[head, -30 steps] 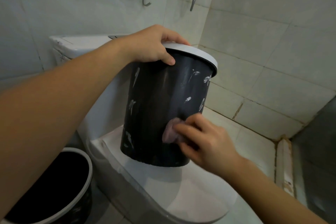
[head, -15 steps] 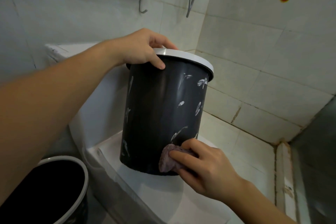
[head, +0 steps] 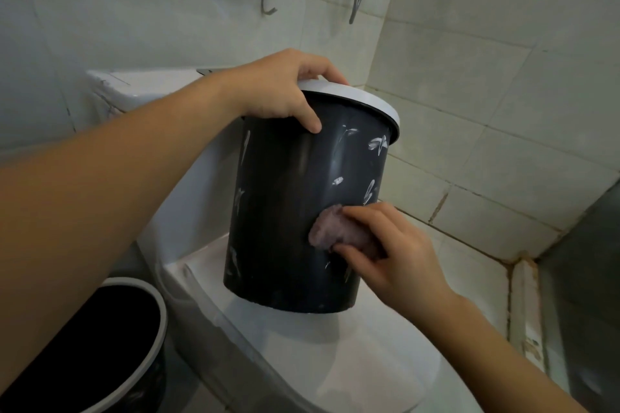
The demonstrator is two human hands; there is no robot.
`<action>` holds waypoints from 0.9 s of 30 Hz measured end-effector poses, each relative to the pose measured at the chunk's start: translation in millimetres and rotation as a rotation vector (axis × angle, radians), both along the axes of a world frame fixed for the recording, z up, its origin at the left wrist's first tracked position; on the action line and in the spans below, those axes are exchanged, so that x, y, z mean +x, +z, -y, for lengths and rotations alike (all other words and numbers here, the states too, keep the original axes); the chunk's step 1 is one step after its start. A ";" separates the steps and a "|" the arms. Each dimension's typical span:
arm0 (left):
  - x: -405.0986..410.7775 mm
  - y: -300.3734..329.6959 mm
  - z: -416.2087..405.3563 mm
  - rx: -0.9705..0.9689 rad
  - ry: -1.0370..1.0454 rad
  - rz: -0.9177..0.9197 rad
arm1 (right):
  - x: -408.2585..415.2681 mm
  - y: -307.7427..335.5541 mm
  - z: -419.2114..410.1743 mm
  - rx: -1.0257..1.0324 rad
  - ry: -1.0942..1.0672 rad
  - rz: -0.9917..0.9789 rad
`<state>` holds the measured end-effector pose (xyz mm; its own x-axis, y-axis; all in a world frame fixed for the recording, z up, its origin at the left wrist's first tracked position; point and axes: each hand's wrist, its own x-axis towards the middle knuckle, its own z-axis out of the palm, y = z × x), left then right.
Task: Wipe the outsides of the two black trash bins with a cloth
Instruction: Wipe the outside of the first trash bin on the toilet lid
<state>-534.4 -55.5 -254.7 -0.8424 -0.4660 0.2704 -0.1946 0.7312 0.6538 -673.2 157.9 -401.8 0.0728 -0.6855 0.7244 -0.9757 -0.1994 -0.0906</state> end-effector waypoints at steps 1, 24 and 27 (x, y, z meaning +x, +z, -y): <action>0.4 -0.4 -0.3 0.003 -0.002 -0.002 | 1.1 -0.1 1.1 -0.011 -0.004 0.012; 9.1 -2.4 7.1 0.057 0.005 -0.034 | 0.8 33.4 13.4 0.071 0.032 -0.261; 8.2 -3.5 7.8 0.059 0.006 -0.035 | -3.6 37.2 16.4 0.066 0.026 -0.321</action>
